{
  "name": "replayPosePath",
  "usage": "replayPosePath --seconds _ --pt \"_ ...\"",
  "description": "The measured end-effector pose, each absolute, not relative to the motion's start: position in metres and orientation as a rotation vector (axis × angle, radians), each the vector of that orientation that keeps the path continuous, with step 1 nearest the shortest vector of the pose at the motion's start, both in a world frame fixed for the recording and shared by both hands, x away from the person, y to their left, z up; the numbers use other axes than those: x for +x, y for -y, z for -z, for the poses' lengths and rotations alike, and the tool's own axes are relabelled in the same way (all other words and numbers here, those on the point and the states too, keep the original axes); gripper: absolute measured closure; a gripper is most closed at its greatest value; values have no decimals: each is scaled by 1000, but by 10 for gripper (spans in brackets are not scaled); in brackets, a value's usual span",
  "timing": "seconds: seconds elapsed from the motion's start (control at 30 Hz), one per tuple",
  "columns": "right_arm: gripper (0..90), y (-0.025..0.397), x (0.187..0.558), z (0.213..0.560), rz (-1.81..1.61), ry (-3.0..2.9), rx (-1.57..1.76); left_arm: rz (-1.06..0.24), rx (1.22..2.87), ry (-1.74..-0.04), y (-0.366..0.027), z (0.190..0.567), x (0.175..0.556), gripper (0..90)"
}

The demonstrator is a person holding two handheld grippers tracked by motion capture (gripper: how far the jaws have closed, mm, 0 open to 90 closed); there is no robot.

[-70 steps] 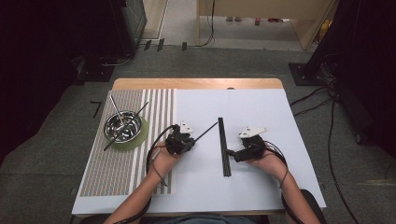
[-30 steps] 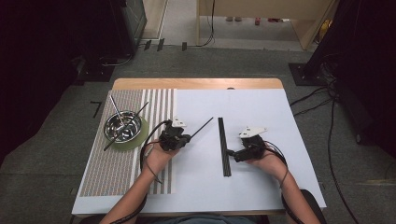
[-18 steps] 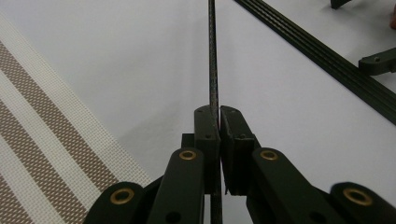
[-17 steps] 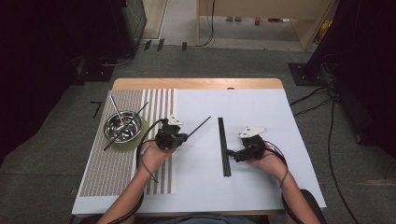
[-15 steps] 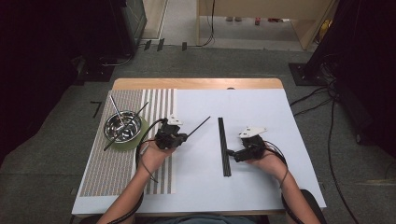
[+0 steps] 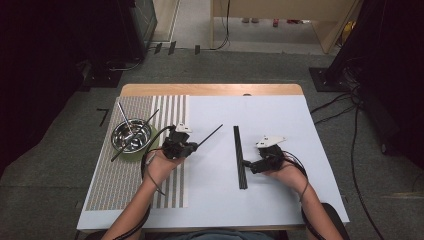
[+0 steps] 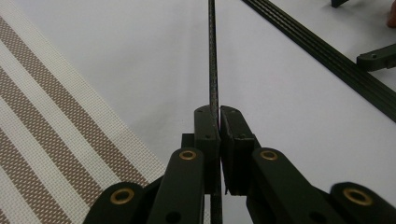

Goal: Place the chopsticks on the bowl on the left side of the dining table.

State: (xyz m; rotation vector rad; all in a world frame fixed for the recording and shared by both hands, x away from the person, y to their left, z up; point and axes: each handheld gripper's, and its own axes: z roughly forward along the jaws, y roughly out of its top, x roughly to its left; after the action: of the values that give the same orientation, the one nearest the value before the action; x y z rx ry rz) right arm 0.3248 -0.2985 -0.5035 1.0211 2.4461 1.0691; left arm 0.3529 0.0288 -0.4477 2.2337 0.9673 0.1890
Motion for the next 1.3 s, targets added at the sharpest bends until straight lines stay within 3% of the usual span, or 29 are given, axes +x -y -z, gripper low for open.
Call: replayPosePath --seconds 1.3 --pt "109 299 325 503 -1069 -2446 1022 -179 2232 -990 -63 435 355 874"
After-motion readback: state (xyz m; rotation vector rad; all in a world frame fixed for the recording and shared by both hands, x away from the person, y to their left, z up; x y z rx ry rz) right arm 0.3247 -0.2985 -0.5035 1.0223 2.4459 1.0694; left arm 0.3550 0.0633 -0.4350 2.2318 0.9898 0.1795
